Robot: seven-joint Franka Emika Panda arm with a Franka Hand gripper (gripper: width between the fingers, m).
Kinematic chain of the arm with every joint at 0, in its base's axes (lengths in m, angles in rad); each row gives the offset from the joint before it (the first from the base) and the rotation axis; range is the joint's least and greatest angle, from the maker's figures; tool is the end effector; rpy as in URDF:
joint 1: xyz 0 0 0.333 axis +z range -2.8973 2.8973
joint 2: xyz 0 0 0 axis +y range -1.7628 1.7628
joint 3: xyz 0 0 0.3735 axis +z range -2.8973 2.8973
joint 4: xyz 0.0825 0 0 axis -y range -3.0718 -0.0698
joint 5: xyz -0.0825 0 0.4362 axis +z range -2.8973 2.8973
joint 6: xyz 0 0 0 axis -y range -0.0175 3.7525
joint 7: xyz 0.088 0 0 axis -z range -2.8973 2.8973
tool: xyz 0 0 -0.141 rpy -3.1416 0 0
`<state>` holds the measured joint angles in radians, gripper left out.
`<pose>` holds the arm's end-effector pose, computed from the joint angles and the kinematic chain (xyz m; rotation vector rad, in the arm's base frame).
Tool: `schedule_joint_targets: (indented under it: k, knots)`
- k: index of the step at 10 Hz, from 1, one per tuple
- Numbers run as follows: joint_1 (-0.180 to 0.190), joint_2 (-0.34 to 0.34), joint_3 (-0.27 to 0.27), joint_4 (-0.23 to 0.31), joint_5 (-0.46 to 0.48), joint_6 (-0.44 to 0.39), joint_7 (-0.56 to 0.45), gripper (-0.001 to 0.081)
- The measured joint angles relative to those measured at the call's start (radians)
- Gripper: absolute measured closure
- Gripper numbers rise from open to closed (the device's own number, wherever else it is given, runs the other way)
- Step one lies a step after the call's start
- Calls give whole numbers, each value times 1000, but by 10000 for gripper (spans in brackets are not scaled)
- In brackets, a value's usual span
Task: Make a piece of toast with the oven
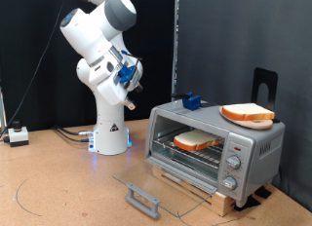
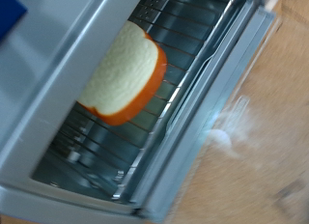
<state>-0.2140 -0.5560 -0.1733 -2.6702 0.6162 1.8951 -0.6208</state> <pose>0.3512 -0.0740 0.4016 -2.4584 0.0045 -0.1307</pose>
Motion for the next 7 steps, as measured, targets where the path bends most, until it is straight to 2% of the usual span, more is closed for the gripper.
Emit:
schedule_joint_targets:
  k: [3, 5, 7]
  knots:
    - [-38, 159, -13, 115, -40, -126, 273, -3]
    - [-49, 261, -28, 189, -105, -164, 295, -3]
    - [-54, 344, -55, 245, -128, -165, 228, -3]
